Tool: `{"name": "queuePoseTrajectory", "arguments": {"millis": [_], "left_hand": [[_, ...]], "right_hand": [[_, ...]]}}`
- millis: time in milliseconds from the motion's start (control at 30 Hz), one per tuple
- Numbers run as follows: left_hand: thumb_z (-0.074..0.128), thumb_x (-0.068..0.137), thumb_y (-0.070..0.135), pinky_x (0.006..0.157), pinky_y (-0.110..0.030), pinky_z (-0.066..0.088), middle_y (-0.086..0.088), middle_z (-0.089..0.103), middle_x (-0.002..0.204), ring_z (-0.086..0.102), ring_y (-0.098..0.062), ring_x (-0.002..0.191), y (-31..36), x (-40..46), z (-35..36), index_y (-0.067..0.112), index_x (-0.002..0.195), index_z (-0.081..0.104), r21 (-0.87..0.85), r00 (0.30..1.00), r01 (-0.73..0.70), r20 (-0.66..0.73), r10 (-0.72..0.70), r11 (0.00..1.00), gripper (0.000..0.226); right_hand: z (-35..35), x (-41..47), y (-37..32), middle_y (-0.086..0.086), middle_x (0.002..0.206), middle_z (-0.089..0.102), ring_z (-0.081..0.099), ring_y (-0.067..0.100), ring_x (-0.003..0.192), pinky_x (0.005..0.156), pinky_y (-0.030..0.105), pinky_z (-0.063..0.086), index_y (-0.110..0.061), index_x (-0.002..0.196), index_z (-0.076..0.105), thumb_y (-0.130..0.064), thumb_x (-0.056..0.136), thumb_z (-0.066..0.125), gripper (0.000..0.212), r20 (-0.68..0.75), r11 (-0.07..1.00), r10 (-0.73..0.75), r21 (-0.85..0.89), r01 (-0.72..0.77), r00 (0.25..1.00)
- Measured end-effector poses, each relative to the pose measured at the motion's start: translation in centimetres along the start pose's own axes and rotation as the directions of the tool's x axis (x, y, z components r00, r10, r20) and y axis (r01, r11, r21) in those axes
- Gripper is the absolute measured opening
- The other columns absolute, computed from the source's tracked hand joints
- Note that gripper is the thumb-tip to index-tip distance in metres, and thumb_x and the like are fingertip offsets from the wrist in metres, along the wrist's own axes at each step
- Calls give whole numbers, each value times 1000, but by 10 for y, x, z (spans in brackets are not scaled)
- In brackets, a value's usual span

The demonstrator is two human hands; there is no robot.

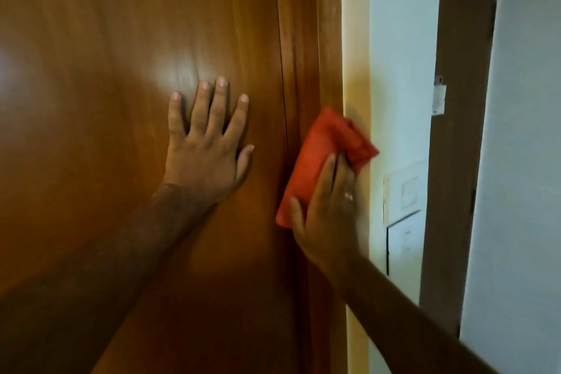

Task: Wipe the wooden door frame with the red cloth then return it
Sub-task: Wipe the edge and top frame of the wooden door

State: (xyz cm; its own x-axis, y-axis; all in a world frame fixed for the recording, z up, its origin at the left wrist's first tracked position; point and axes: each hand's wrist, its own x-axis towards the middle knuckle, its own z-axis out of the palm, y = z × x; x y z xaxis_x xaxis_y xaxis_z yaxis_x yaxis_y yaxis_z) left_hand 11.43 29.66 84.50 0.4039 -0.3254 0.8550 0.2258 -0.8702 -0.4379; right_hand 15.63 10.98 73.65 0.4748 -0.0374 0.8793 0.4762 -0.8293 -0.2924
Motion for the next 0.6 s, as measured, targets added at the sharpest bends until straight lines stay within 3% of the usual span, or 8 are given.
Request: {"name": "queuePoseTrajectory", "arguments": {"millis": [100,200,333,433,533,600], "left_hand": [[25,96,61,119,-60,-5,-22,10,166,7,-37,153,-38,40,-14,15,159,18,25,998,3,-61,-2,1000,78],[22,95,66,118,-63,-2,-23,13,165,10,-41,152,-92,101,-38,16,158,18,49,984,124,-137,-116,991,81],[16,94,72,116,-68,5,-24,15,164,13,-43,151,-145,151,-64,19,157,18,142,977,170,-153,-148,975,83],[16,93,74,115,-69,8,-23,18,164,17,-42,150,-170,164,-73,21,157,20,166,973,184,-174,-155,969,83],[16,94,73,114,-70,11,-23,21,163,19,-41,150,-181,165,-72,22,157,21,164,974,156,-190,-124,974,81],[17,95,71,114,-70,12,-24,22,162,20,-41,149,-181,165,-68,21,156,22,167,973,148,-202,-113,975,80]], "right_hand": [[-25,95,-35,29,159,20,31,48,142,109,56,34,-4,156,7,-56,89,47,94,-135,999,-46,-5,46,990],[-54,200,-59,29,161,15,26,47,145,113,54,33,-3,156,10,-37,97,54,82,-231,988,-112,-134,83,966],[-85,287,-76,25,165,3,16,46,149,117,56,29,-7,157,2,-25,98,55,82,-246,980,-164,-150,130,955],[-80,276,-74,24,165,6,18,44,149,116,54,30,-6,157,3,-22,99,53,78,-271,979,-182,-142,148,945],[-56,207,-46,30,160,20,31,46,144,112,50,35,1,155,14,-20,102,47,67,-235,959,-233,-214,184,944],[-44,158,-29,37,152,32,44,53,133,98,55,48,5,150,25,-18,92,66,75,-134,955,-228,-224,195,964]]}}
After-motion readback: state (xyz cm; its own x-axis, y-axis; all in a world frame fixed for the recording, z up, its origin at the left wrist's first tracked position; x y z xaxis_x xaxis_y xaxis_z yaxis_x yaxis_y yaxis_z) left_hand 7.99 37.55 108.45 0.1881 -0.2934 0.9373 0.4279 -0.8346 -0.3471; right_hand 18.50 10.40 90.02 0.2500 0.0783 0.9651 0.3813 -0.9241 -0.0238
